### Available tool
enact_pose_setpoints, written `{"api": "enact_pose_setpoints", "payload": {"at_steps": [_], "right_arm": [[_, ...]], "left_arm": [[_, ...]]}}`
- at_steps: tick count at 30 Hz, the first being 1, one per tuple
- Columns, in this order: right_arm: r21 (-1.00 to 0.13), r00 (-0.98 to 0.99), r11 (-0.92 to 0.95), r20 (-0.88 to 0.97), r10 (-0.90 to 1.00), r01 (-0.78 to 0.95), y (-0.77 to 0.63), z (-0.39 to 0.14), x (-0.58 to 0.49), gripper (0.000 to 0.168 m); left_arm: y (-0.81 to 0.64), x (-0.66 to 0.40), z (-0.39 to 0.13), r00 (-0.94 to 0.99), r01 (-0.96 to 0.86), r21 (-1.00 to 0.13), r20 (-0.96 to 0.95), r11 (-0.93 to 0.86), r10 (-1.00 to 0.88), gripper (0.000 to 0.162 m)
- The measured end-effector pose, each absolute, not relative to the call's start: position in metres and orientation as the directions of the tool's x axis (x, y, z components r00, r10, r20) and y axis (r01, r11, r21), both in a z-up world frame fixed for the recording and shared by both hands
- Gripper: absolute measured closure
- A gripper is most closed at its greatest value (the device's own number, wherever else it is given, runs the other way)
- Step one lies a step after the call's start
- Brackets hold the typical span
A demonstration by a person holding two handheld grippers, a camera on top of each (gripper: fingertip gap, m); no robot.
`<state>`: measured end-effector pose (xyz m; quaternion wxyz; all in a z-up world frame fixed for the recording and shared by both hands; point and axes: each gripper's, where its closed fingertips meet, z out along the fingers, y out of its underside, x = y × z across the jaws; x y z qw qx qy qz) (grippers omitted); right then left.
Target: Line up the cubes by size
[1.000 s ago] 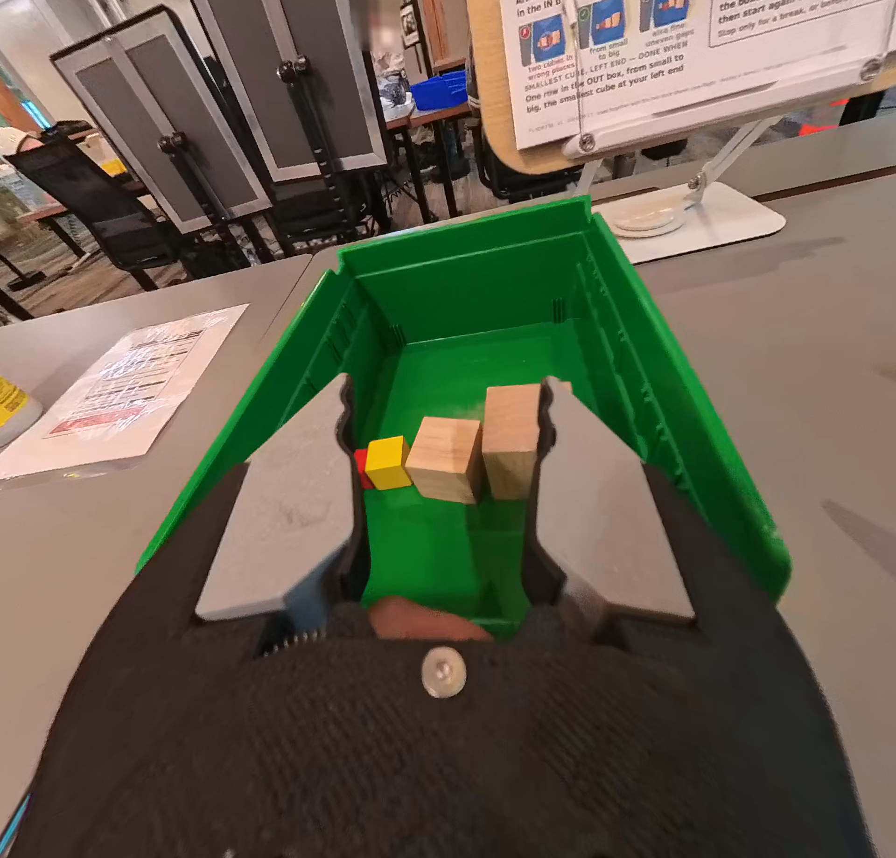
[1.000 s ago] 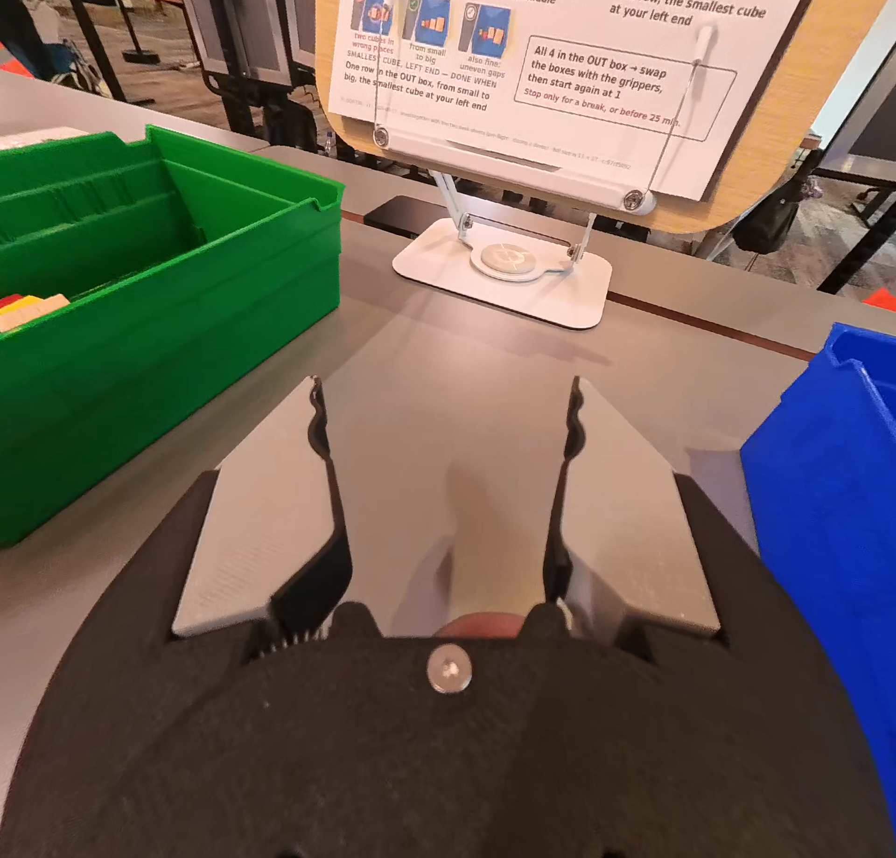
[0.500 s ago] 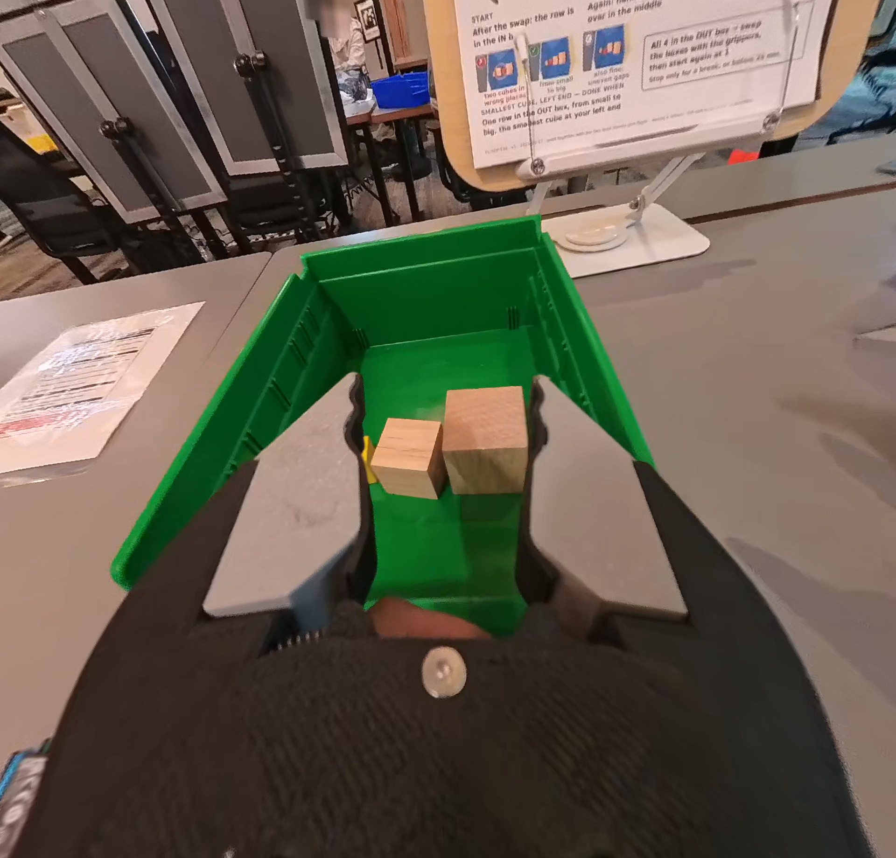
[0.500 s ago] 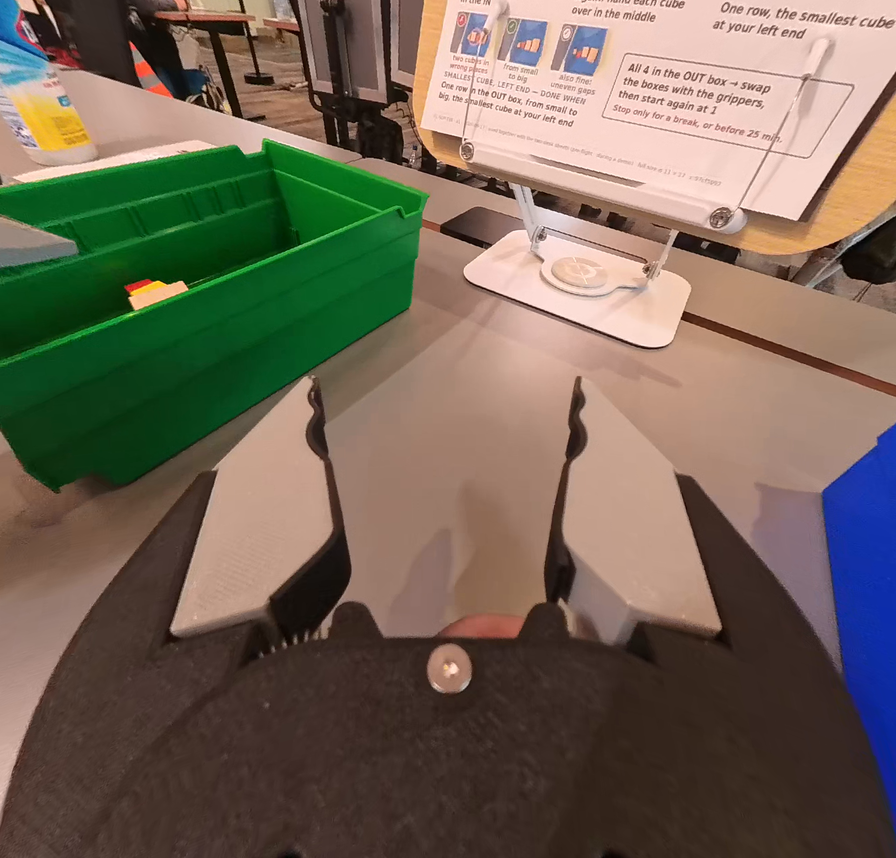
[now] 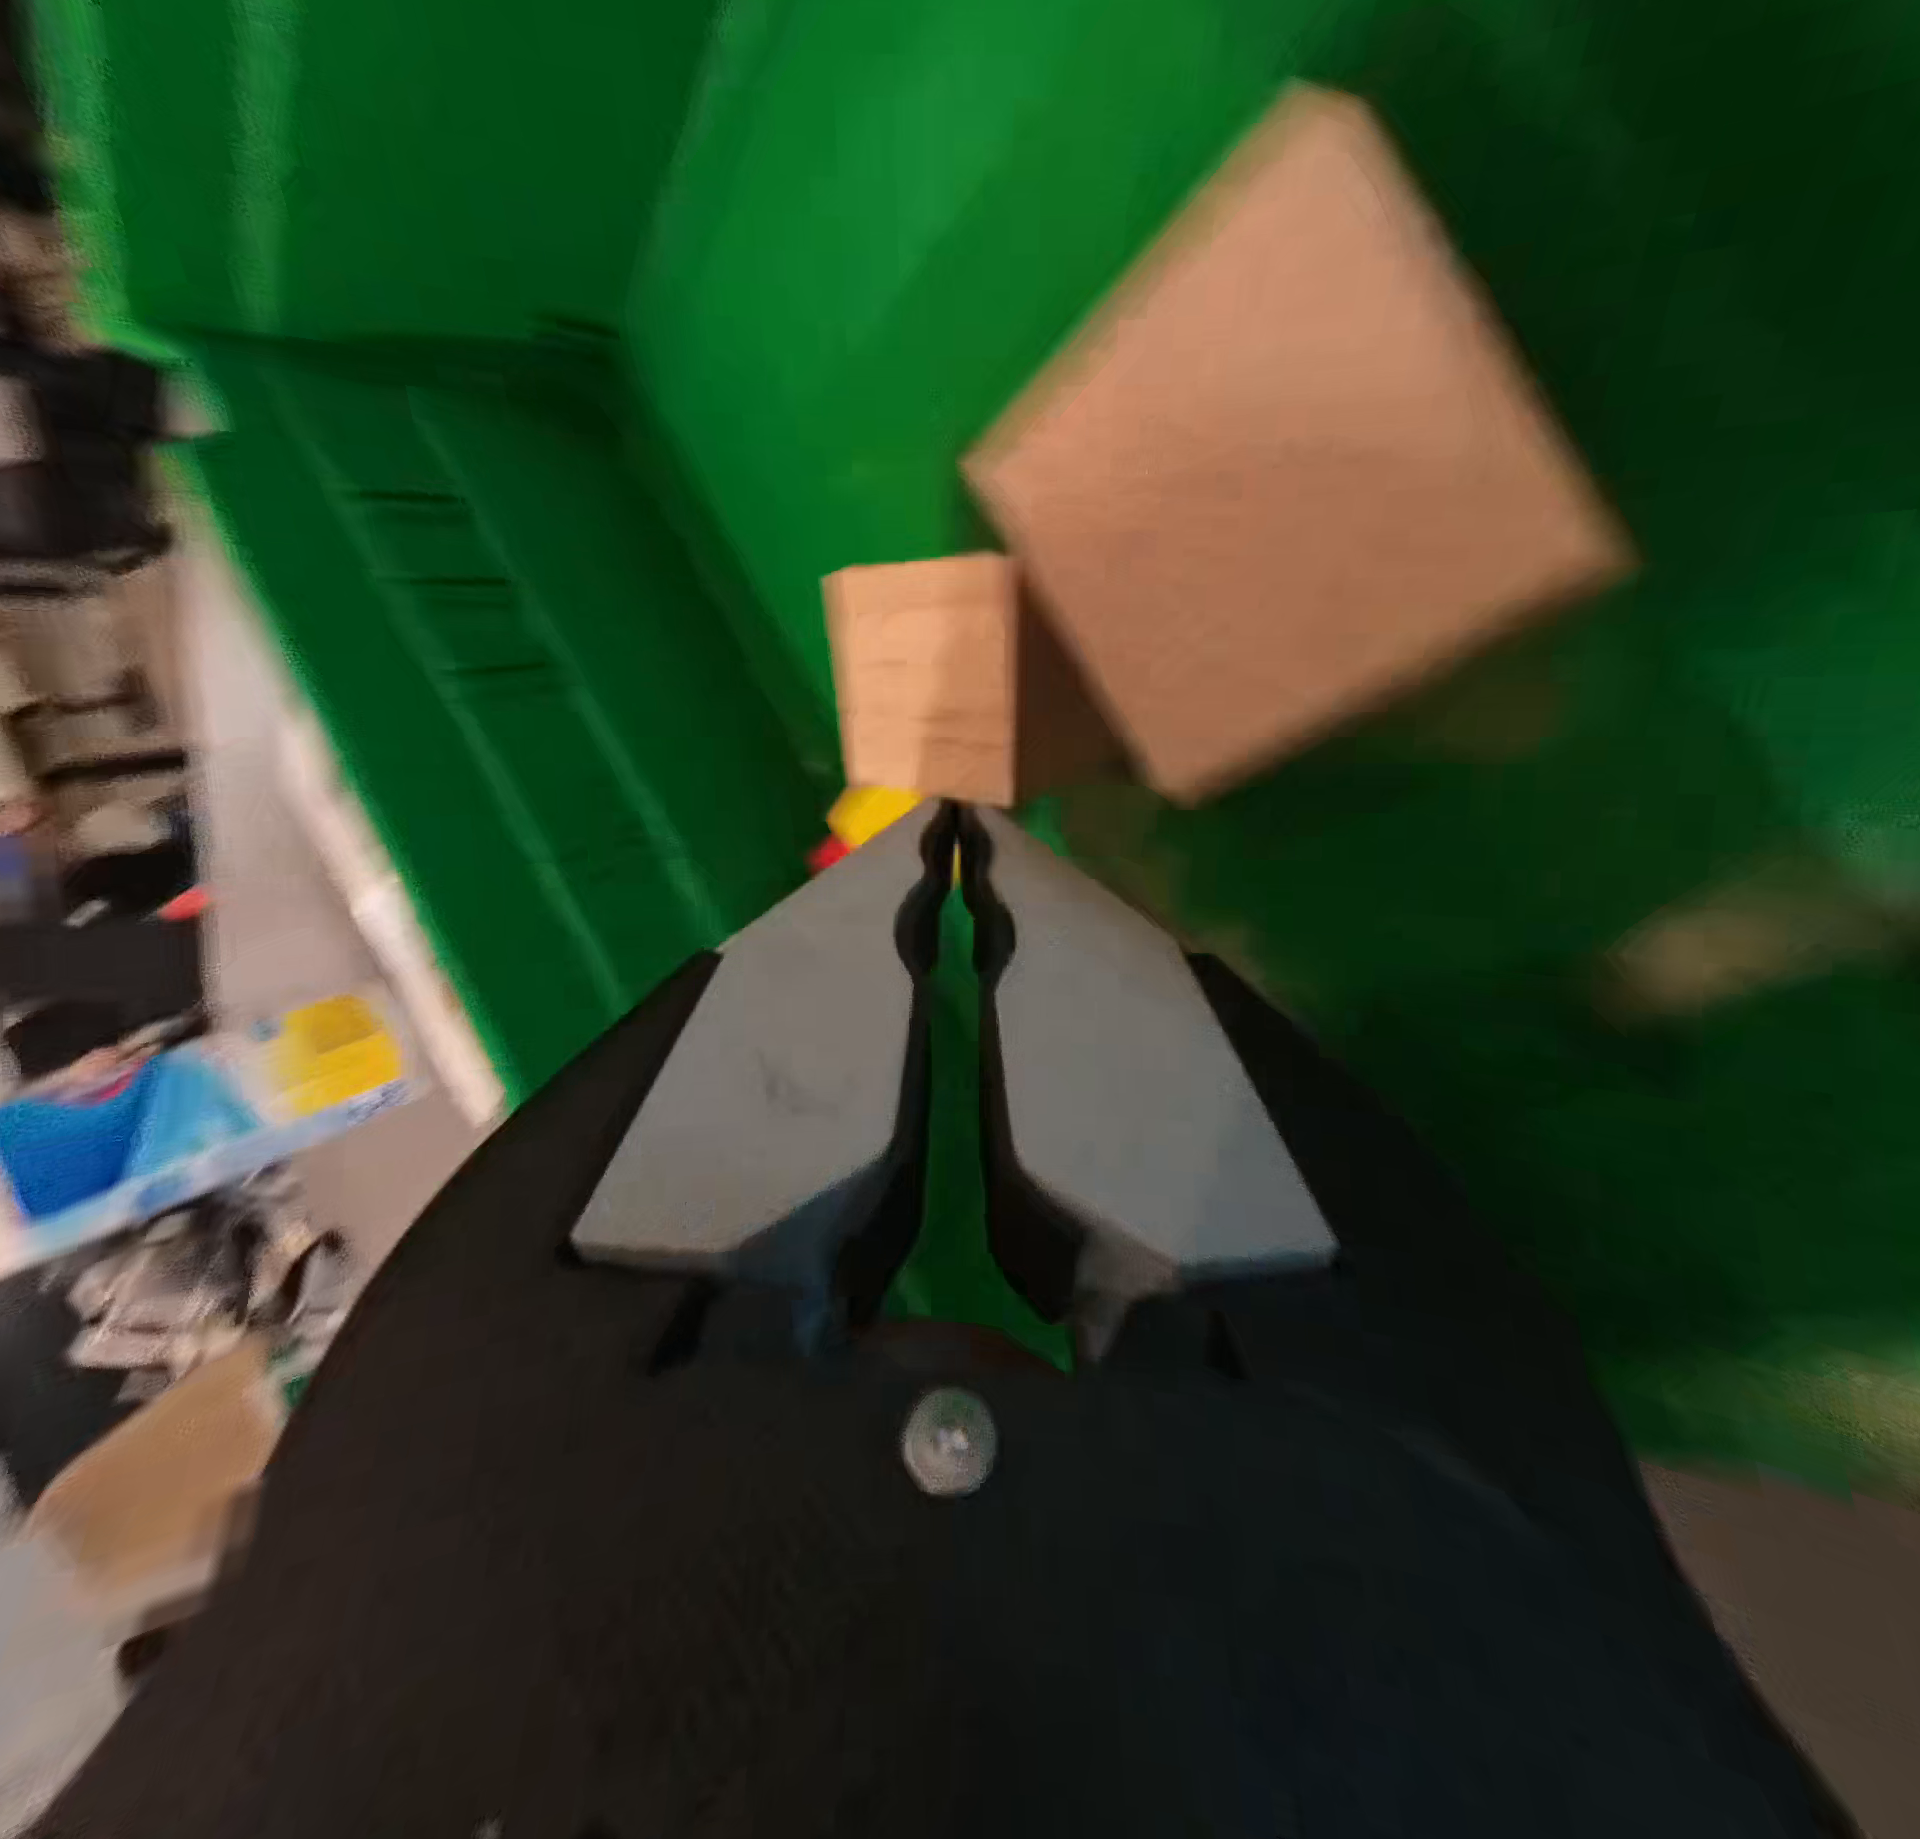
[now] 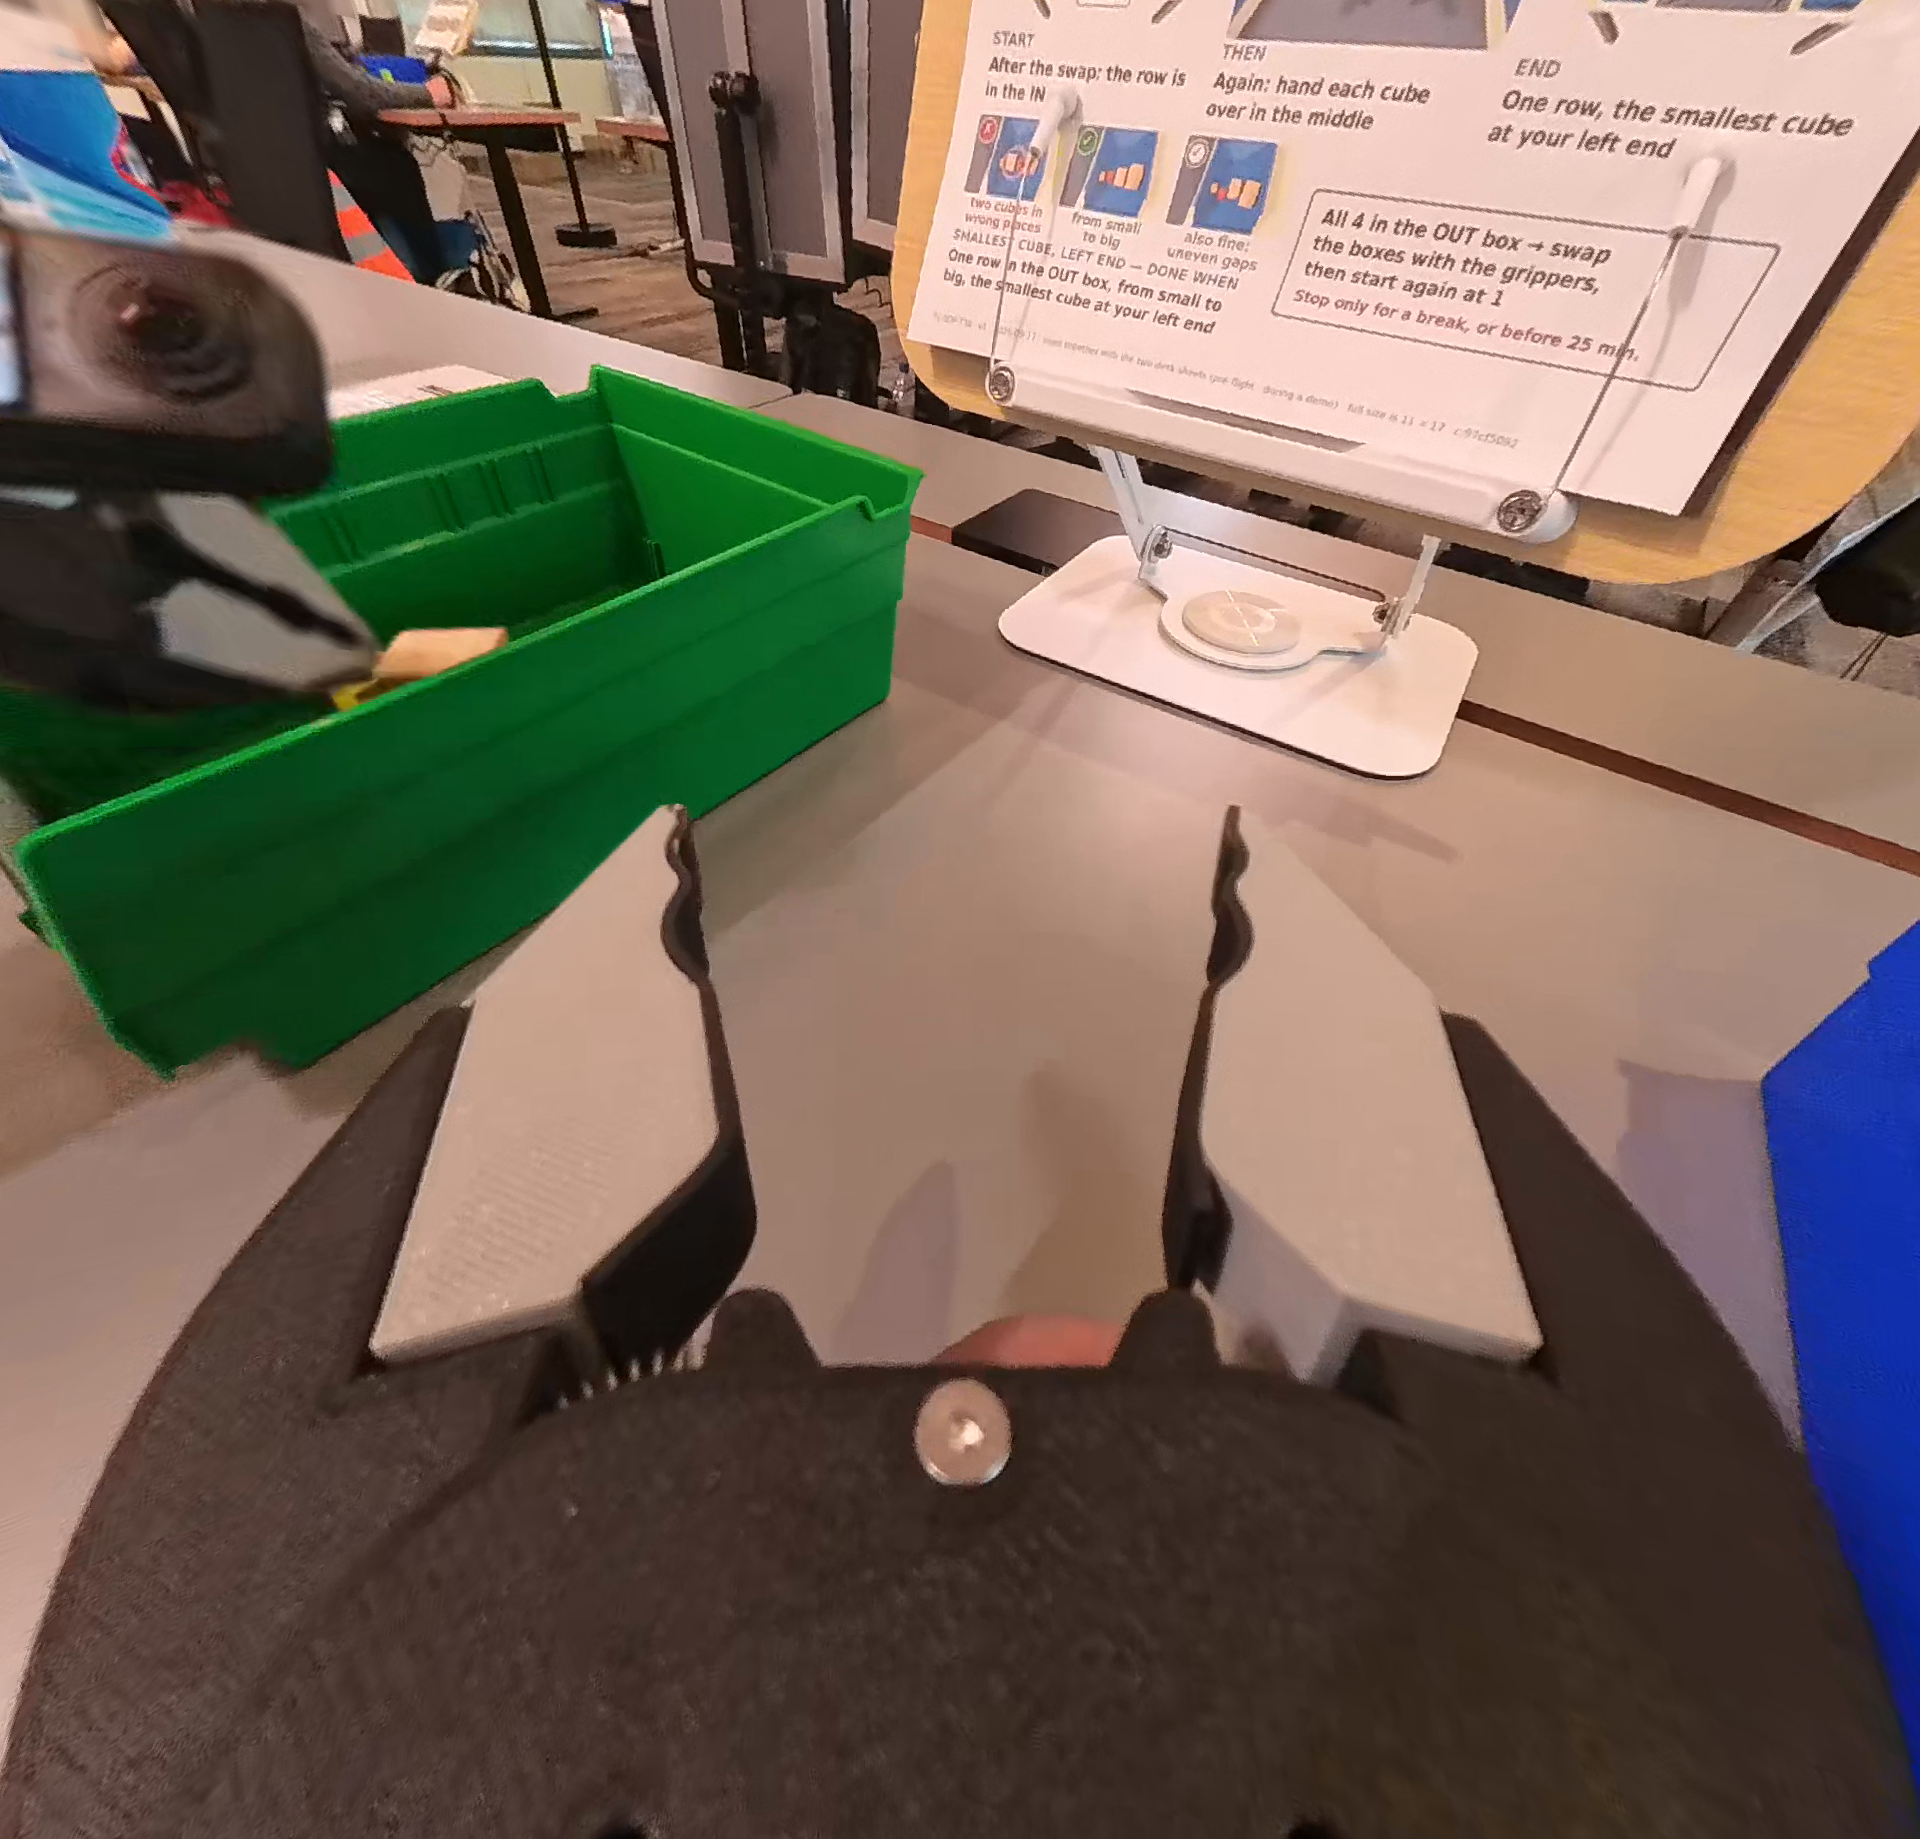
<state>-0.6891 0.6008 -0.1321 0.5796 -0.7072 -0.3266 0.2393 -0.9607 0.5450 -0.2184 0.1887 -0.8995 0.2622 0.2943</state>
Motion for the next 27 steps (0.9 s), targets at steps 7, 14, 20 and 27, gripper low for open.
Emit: {"api": "enact_pose_setpoints", "payload": {"at_steps": [7,14,20,27], "right_arm": [[-0.974,0.666,-0.138,0.017,0.746,0.18,0.603,-0.135,-0.689,0.072],[-0.972,0.648,-0.094,0.069,0.759,0.213,0.595,-0.133,-0.695,0.072],[-0.968,0.646,-0.075,0.103,0.756,0.241,0.595,-0.137,-0.697,0.073],[-0.968,0.639,-0.09,0.082,0.765,0.233,0.594,-0.138,-0.698,0.073]], "left_arm": [[0.532,-0.966,-0.22,0.683,-0.595,-0.022,-0.542,-0.804,-0.49,0.162],[0.516,-0.958,-0.232,0.705,-0.632,0.051,-0.376,-0.774,-0.601,0.162],[0.576,-0.992,-0.239,0.684,-0.548,-0.079,-0.616,-0.833,-0.391,0.162],[0.543,-0.971,-0.234,0.638,-0.647,0.013,-0.538,-0.762,-0.551,0.162]]}}
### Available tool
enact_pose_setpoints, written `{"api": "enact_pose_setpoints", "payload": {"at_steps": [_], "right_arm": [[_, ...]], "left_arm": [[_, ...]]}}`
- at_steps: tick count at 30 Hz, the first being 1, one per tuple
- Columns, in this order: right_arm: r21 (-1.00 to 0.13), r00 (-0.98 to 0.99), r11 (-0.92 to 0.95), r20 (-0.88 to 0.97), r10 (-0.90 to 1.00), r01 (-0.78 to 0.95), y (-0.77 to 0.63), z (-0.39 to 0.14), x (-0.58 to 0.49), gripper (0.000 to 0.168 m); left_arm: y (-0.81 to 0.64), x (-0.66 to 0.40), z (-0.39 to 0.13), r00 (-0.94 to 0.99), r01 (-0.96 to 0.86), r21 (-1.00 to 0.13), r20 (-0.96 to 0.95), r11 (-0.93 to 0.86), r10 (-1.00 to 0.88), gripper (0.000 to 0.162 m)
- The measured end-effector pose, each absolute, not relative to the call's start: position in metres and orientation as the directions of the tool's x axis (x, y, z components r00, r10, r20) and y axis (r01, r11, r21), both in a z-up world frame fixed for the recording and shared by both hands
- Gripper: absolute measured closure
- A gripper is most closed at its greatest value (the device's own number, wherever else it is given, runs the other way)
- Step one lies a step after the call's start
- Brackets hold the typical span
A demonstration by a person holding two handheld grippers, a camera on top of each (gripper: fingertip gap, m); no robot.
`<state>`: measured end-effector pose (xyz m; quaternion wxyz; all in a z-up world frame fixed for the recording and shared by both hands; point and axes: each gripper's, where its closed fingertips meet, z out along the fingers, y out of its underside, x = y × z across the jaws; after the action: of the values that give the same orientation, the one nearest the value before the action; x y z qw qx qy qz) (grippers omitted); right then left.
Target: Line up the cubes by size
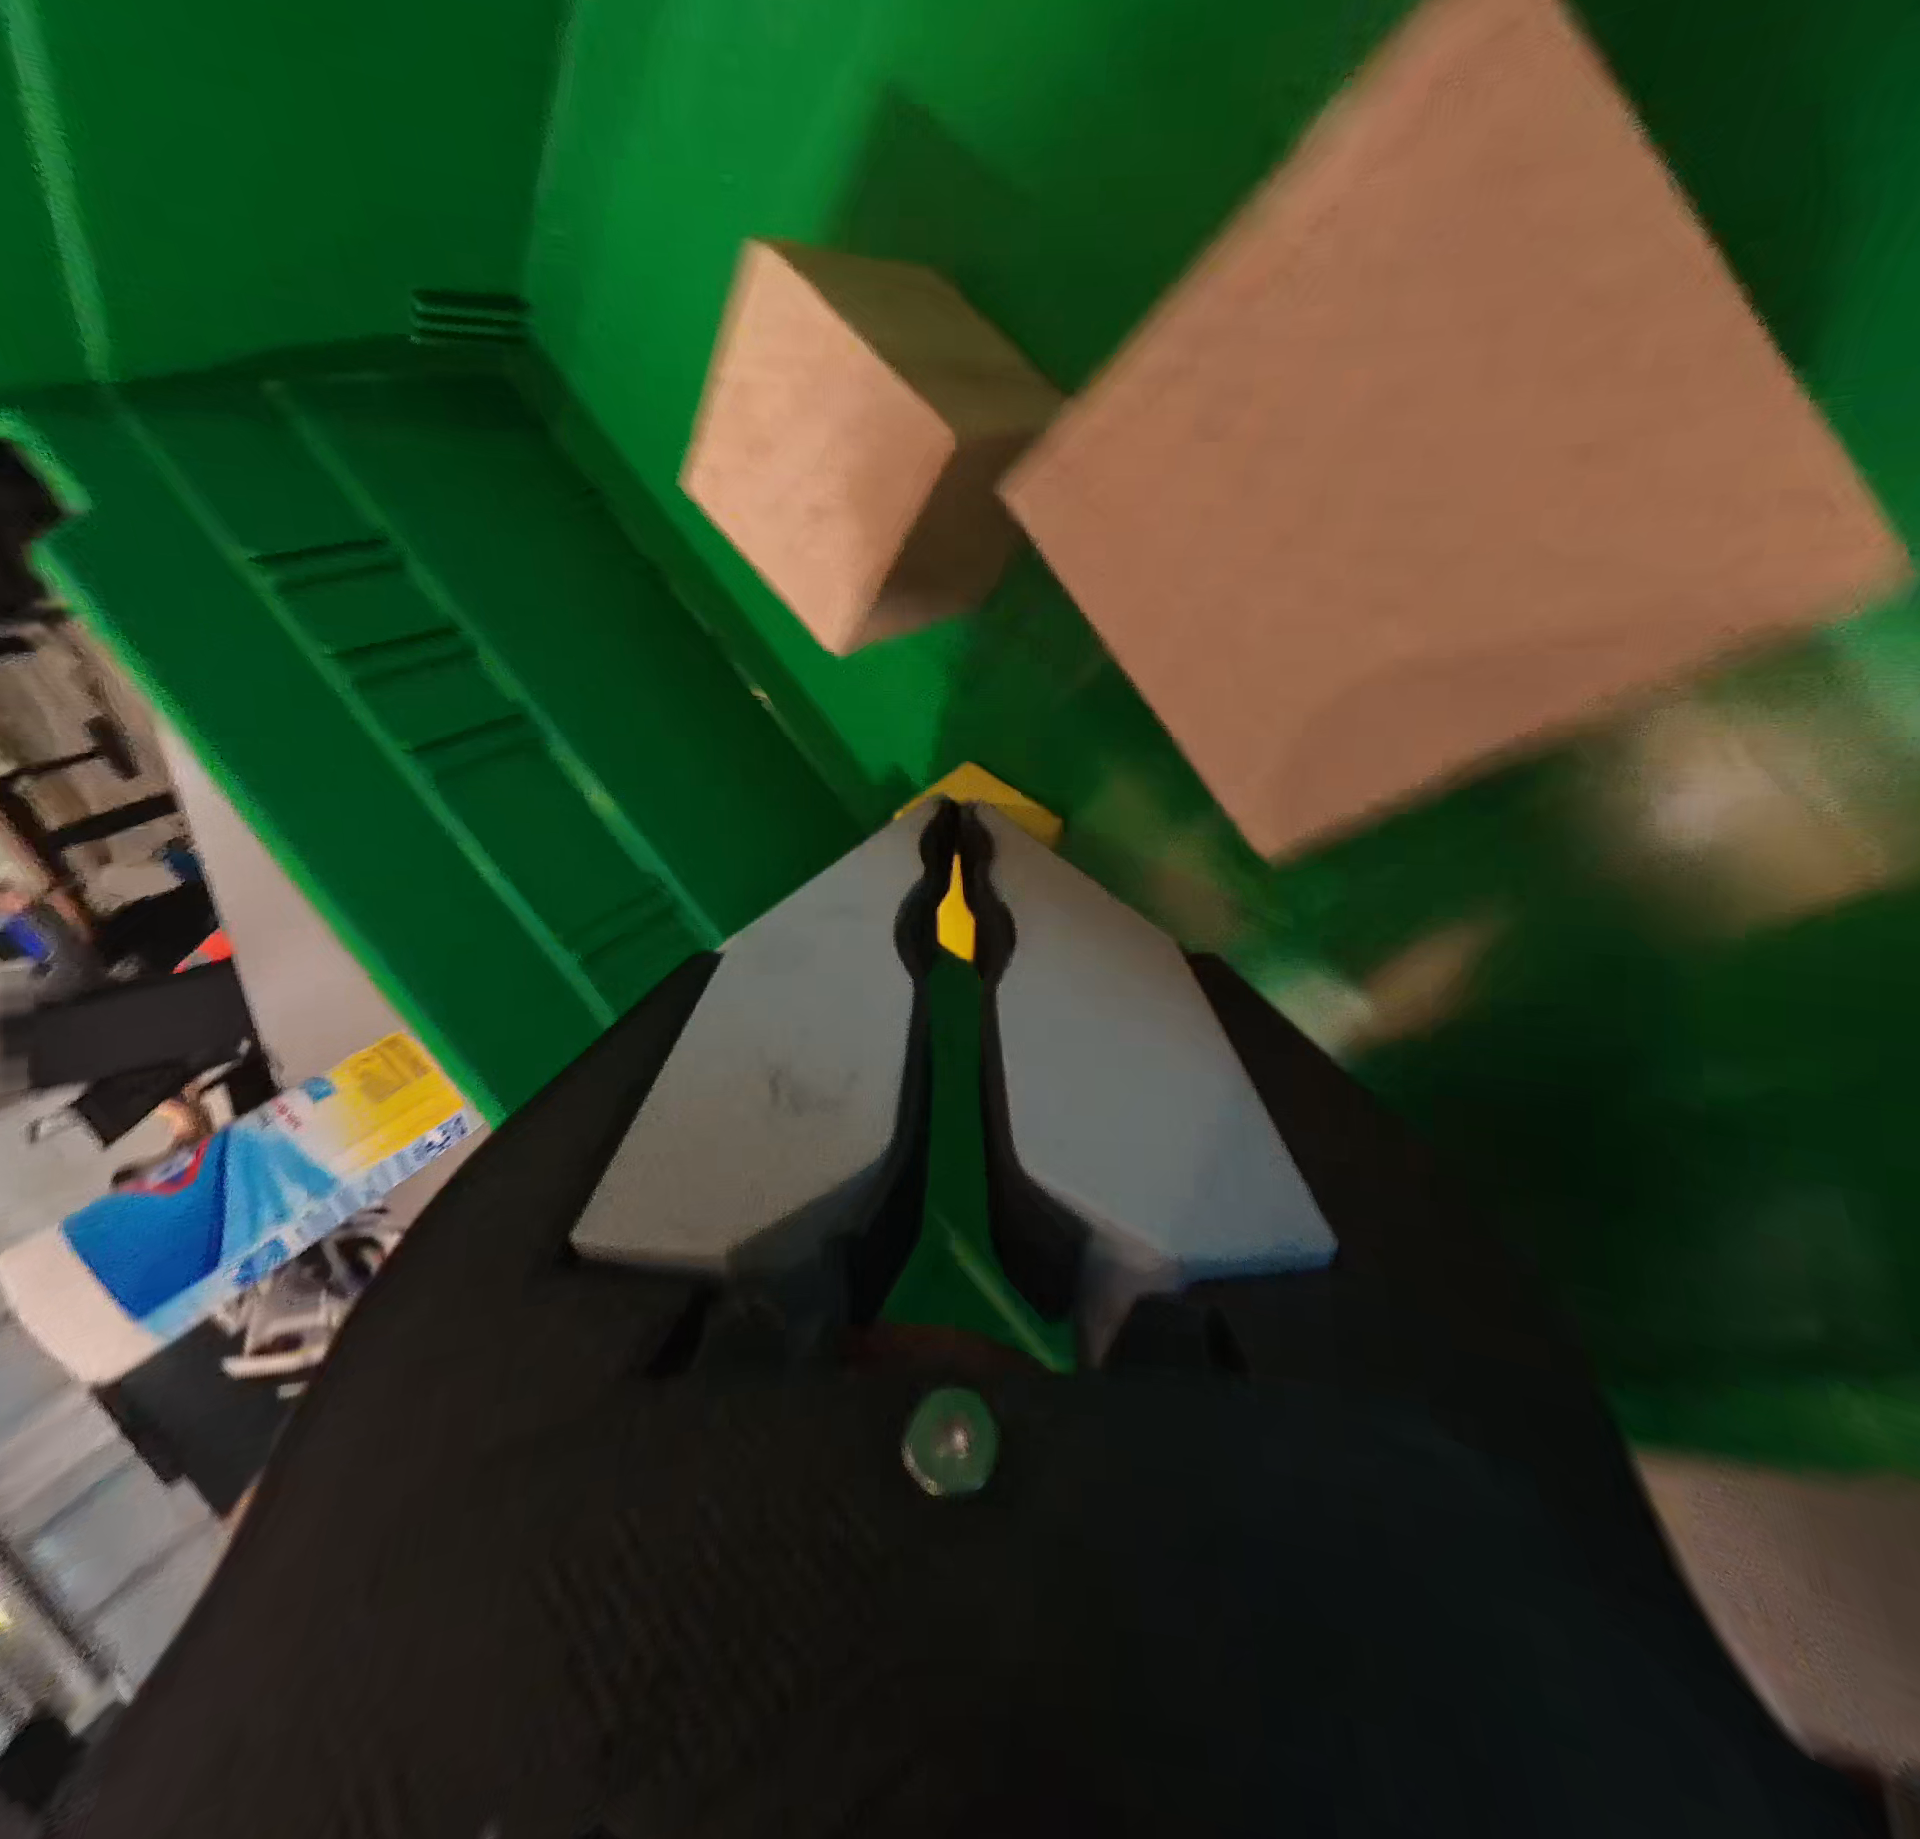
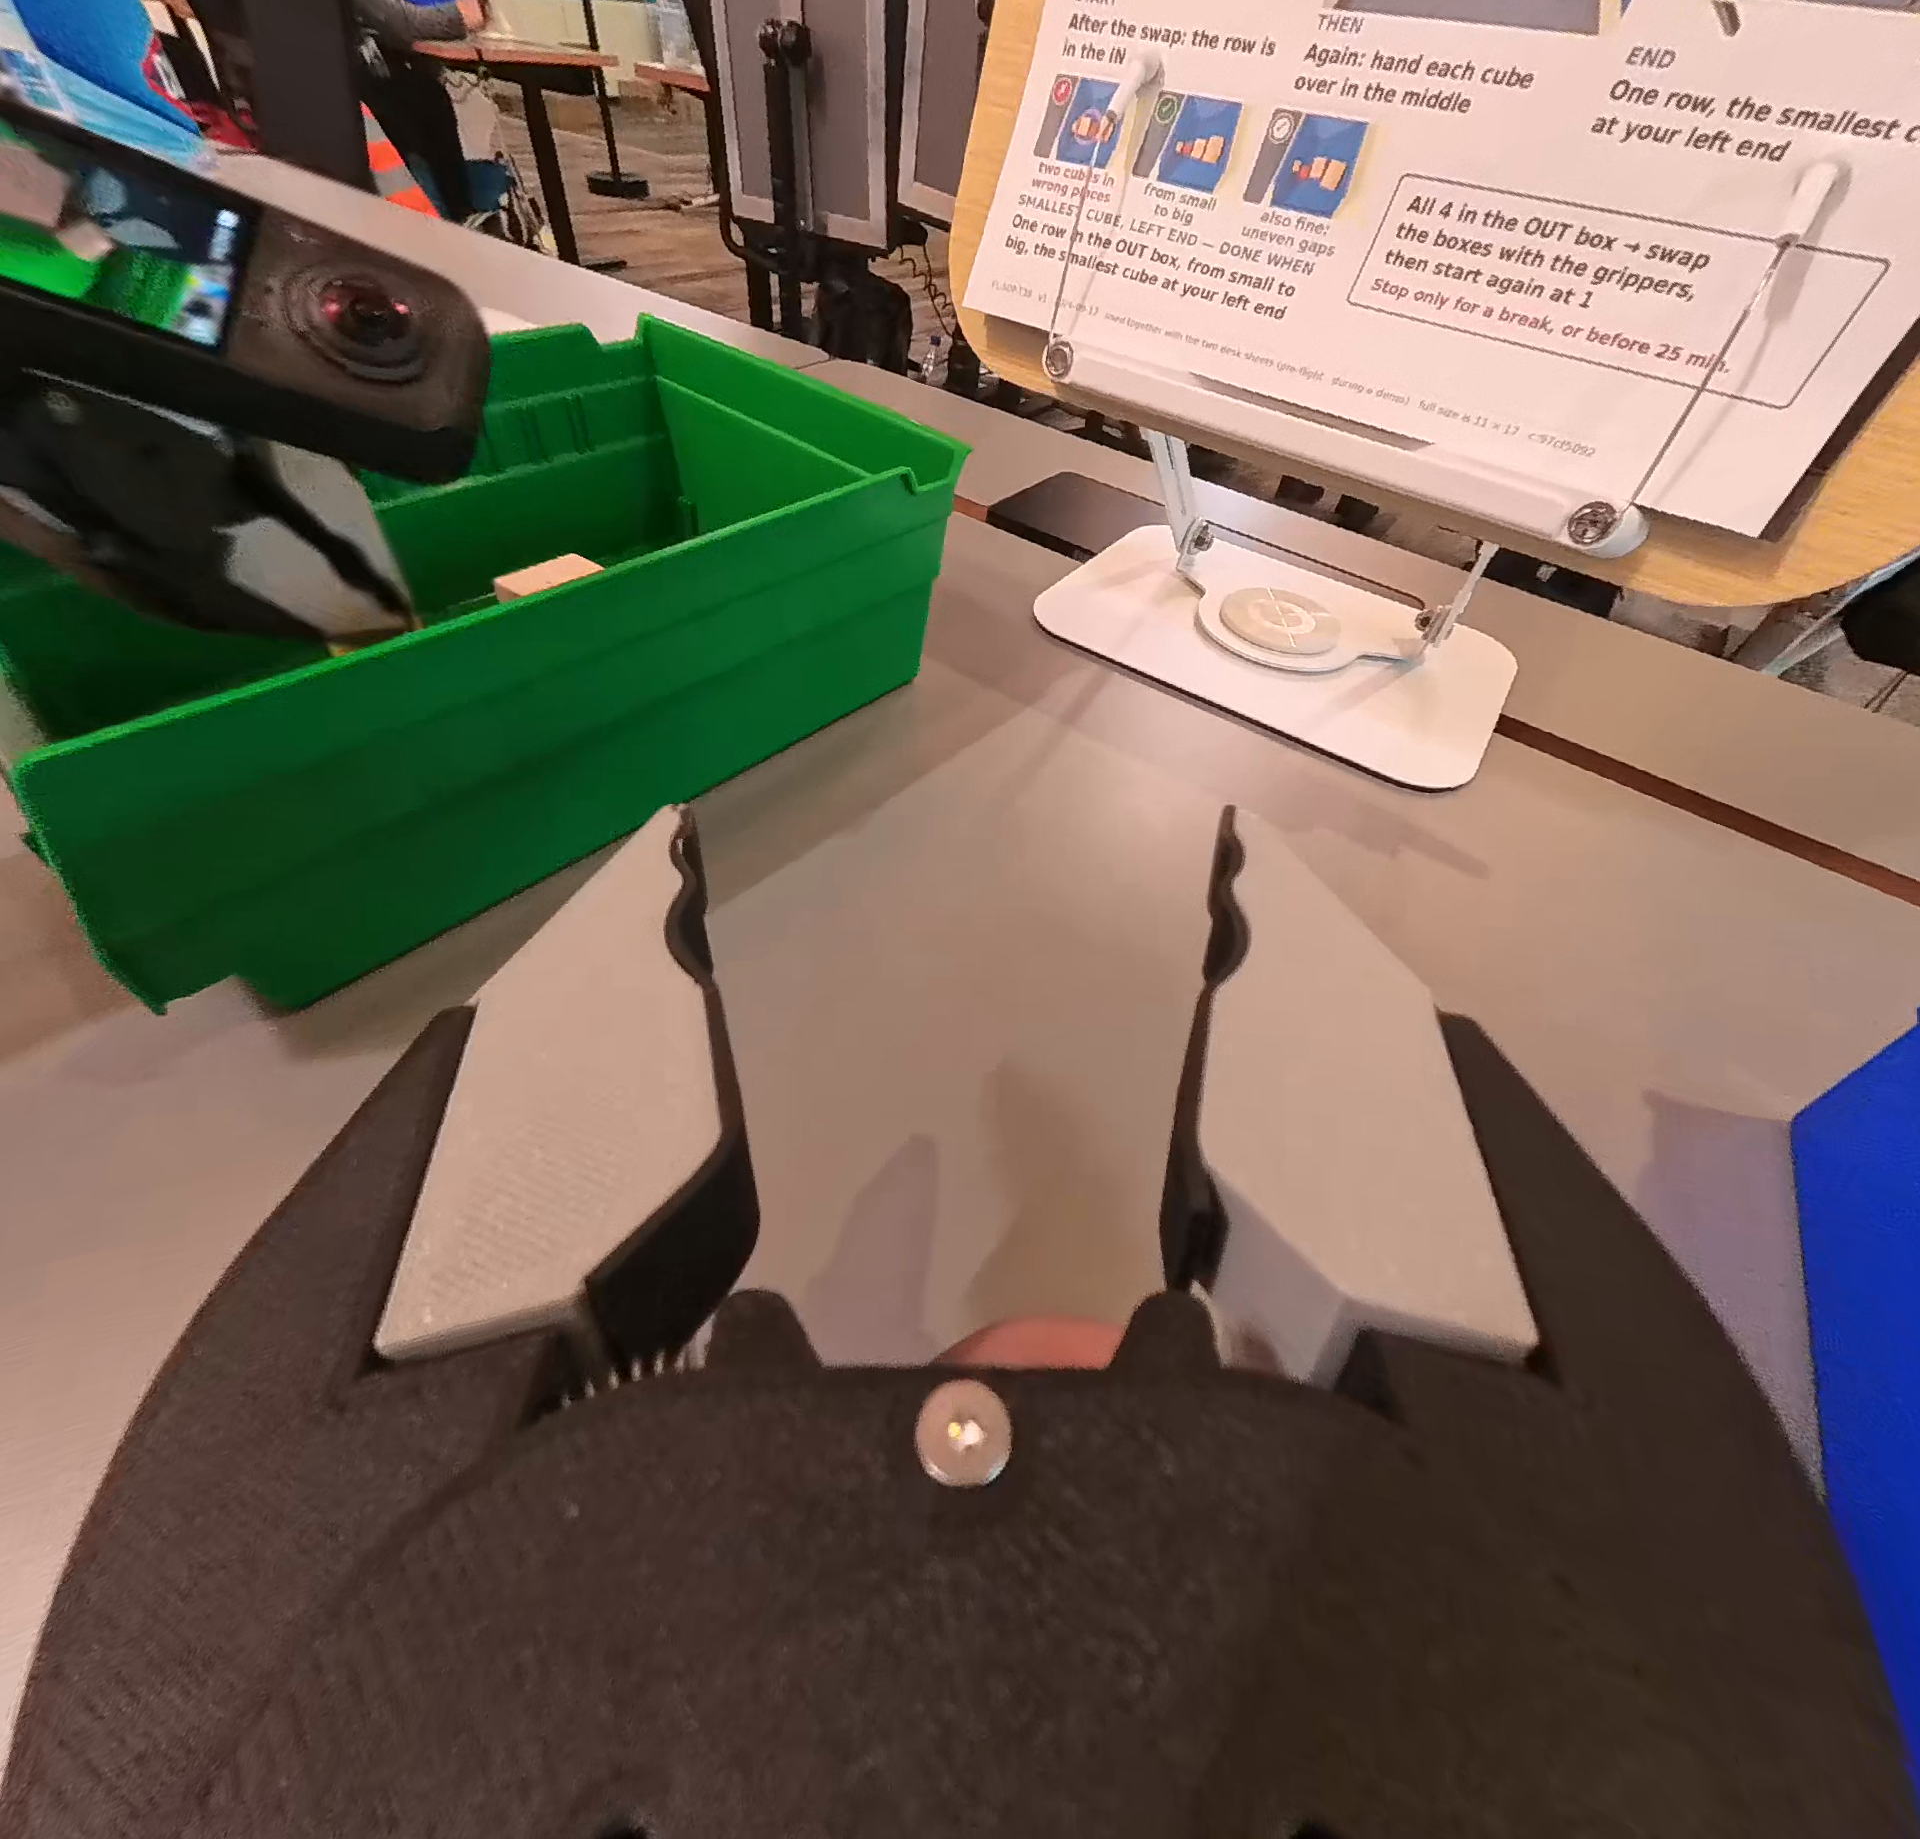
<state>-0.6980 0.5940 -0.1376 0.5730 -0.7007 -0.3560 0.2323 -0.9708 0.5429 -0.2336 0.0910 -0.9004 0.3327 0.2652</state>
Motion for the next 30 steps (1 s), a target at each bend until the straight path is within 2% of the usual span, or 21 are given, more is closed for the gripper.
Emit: {"api": "enact_pose_setpoints", "payload": {"at_steps": [4,6,7,9,11,12,13,14,17,18,21,26,30], "right_arm": [[-0.966,0.631,-0.077,0.101,0.769,0.249,0.591,-0.139,-0.7,0.073],[-0.965,0.628,-0.073,0.107,0.77,0.253,0.59,-0.139,-0.701,0.073],[-0.965,0.629,-0.069,0.111,0.769,0.255,0.59,-0.139,-0.701,0.073],[-0.964,0.634,-0.059,0.123,0.763,0.258,0.591,-0.139,-0.701,0.073],[-0.962,0.643,-0.055,0.136,0.753,0.268,0.594,-0.14,-0.698,0.074],[-0.961,0.649,-0.057,0.138,0.749,0.27,0.597,-0.141,-0.697,0.074],[-0.961,0.652,-0.061,0.134,0.746,0.268,0.598,-0.142,-0.695,0.074],[-0.96,0.649,-0.077,0.122,0.751,0.27,0.6,-0.144,-0.695,0.075],[-0.955,0.561,-0.129,0.044,0.827,0.266,0.587,-0.15,-0.704,0.069],[-0.959,0.52,-0.133,0.017,0.854,0.25,0.58,-0.148,-0.708,0.069],[-0.962,0.495,-0.115,0.023,0.869,0.247,0.576,-0.146,-0.709,0.07],[-0.955,0.508,-0.11,0.046,0.86,0.275,0.581,-0.151,-0.708,0.071],[-0.952,0.508,-0.118,0.043,0.861,0.281,0.582,-0.154,-0.708,0.071]], "left_arm": [[0.499,-0.939,-0.252,0.558,-0.781,0.114,-0.314,-0.614,-0.768,0.162],[0.516,-0.941,-0.249,0.517,-0.789,0.115,-0.406,-0.604,-0.753,0.162],[0.534,-0.945,-0.243,0.528,-0.766,0.083,-0.484,-0.637,-0.698,0.162],[0.569,-0.949,-0.225,0.579,-0.715,-0.05,-0.602,-0.698,-0.55,0.162],[0.585,-0.944,-0.212,0.641,-0.694,-0.175,-0.592,-0.698,-0.489,0.161],[0.581,-0.937,-0.212,0.653,-0.708,-0.19,-0.545,-0.68,-0.527,0.158],[0.571,-0.931,-0.214,0.631,-0.744,-0.162,-0.49,-0.649,-0.601,0.156],[0.561,-0.93,-0.215,0.568,-0.797,-0.11,-0.467,-0.593,-0.677,0.146],[0.535,-0.929,-0.217,0.244,-0.953,0.061,-0.431,-0.298,-0.869,0.115],[0.534,-0.927,-0.215,0.168,-0.972,0.075,-0.433,-0.221,-0.886,0.116],[0.548,-0.919,-0.204,0.152,-0.981,0.044,-0.443,-0.19,-0.883,0.115],[0.566,-0.884,-0.198,0.165,-0.984,-0.12,-0.364,-0.13,-0.916,0.109],[0.567,-0.883,-0.228,0.129,-0.992,-0.043,-0.266,-0.122,-0.955,0.093]]}}
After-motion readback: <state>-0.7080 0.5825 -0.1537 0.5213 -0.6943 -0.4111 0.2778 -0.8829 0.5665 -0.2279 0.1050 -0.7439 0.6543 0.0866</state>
